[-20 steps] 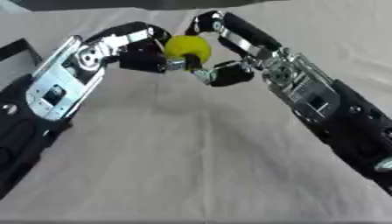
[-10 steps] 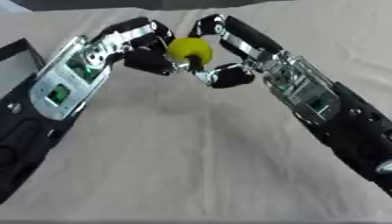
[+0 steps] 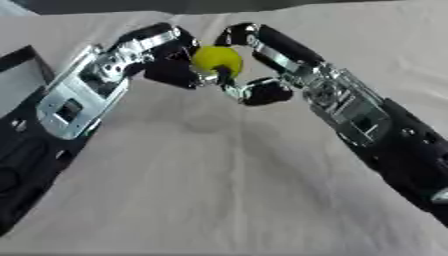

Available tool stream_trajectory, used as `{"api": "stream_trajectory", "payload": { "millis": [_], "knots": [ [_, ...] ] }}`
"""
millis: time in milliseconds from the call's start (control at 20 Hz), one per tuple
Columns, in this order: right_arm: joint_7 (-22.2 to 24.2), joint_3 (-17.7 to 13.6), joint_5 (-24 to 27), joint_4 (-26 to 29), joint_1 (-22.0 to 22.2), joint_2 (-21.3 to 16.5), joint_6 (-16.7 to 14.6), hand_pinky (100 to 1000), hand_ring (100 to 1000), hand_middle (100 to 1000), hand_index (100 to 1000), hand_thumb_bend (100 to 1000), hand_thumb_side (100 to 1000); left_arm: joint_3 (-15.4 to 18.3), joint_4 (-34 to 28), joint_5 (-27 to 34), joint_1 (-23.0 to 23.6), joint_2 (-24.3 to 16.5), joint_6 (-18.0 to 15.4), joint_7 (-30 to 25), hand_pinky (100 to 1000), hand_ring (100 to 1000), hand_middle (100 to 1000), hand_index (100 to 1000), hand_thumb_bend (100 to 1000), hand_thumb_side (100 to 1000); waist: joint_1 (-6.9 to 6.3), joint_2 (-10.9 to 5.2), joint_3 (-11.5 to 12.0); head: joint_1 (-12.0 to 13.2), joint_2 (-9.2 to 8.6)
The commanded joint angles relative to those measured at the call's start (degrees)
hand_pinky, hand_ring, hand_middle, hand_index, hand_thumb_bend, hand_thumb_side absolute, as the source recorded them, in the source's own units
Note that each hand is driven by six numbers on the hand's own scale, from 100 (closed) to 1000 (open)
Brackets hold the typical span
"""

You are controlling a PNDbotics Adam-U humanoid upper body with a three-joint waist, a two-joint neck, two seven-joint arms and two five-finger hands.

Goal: Pick up the objects with one hand, pass them to the other hand, and then place them into the box on the other side of the table.

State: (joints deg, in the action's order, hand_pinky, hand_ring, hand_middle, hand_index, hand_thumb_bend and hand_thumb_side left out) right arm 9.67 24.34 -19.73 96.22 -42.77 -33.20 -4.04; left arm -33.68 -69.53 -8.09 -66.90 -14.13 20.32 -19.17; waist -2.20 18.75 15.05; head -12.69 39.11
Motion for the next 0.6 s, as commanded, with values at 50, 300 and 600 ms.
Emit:
{"api": "stream_trajectory", "payload": {
  "millis": [50,300,600],
  "knots": [
    [1.15,-0.75,-0.55,1.97,-0.9,-0.73,-1.2,900,916,784,826,100,100,0.89,1.37,-0.5,-0.24,-1.46,0.51,0.36,859,611,522,515,100,238,0.09,-1.19,-0.05,0.25,-0.65],
    [0.24,-1.25,-1.86,1.86,-0.77,-0.78,-1.4,916,949,814,870,100,126,1.25,2.19,-0.45,-0.02,-1.66,0.09,0.55,856,605,518,523,100,231,0.1,-1.22,-0.17,0.29,-0.71],
    [-2.33,-1.74,-4.32,1.31,-0.61,-0.88,0.87,919,959,827,893,100,146,1.29,1.9,-0.22,0.31,-2.75,-0.16,0.34,850,599,512,524,100,217,0.03,-1.29,-0.2,0.3,-0.65]
  ]
}}
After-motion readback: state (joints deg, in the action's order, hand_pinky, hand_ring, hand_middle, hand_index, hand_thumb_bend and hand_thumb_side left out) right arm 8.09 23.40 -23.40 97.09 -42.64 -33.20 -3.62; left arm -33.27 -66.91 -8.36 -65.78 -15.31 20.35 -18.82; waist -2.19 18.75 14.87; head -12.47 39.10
